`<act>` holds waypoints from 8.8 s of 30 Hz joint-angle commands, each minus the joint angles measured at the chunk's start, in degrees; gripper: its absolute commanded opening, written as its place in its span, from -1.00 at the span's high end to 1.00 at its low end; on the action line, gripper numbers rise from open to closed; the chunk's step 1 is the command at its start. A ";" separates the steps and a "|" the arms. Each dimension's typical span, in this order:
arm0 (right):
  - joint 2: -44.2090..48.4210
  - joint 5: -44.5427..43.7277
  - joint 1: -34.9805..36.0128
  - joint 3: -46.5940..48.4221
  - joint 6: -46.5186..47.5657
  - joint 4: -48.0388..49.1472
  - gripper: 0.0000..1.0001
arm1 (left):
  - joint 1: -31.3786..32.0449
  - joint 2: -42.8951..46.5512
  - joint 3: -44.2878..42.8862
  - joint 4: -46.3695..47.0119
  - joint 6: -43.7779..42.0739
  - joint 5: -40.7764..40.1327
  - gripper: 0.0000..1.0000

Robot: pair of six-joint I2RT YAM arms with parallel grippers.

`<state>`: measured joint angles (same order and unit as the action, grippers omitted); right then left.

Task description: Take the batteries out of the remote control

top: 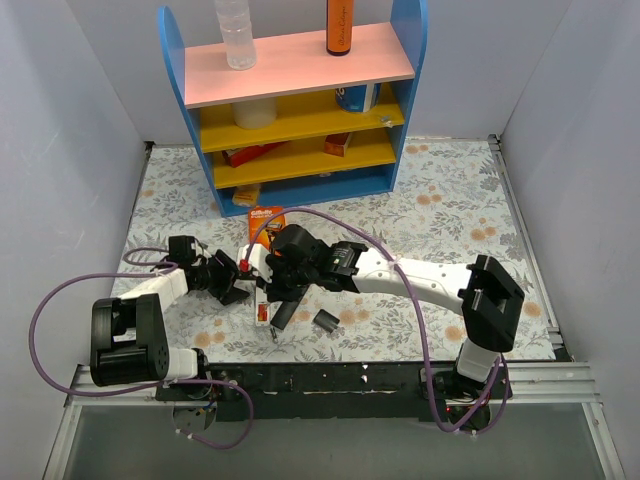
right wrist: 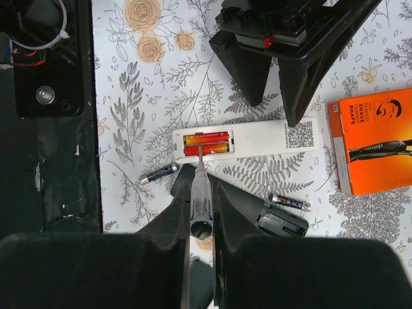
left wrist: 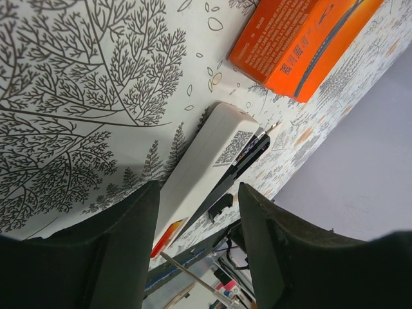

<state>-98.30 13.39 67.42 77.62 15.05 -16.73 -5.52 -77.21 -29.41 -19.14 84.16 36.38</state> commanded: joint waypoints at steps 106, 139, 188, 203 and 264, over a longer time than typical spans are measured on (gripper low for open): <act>4.88 -6.97 -2.29 -8.55 -5.73 5.22 0.97 | 4.73 4.87 1.72 -4.68 5.58 -7.71 0.37; 4.79 -17.00 -4.93 -6.08 -14.61 5.30 0.97 | 4.73 7.95 -6.63 -7.32 -2.33 -10.72 -0.01; 0.03 -5.92 -5.45 1.93 -14.26 3.20 0.97 | 4.73 2.07 -12.78 -12.86 -4.62 -20.04 -0.03; 6.72 2.43 -5.28 -9.60 -18.21 2.50 0.97 | 4.73 -1.28 -10.50 -13.82 -6.82 -16.17 0.11; 3.38 -5.04 -9.76 -1.06 -24.98 -0.85 0.97 | 6.66 -3.12 -13.57 -12.07 -10.24 -7.93 0.56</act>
<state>-98.83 7.49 57.76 77.87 -7.03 -20.84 1.04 -78.89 -41.89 -32.45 77.62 23.90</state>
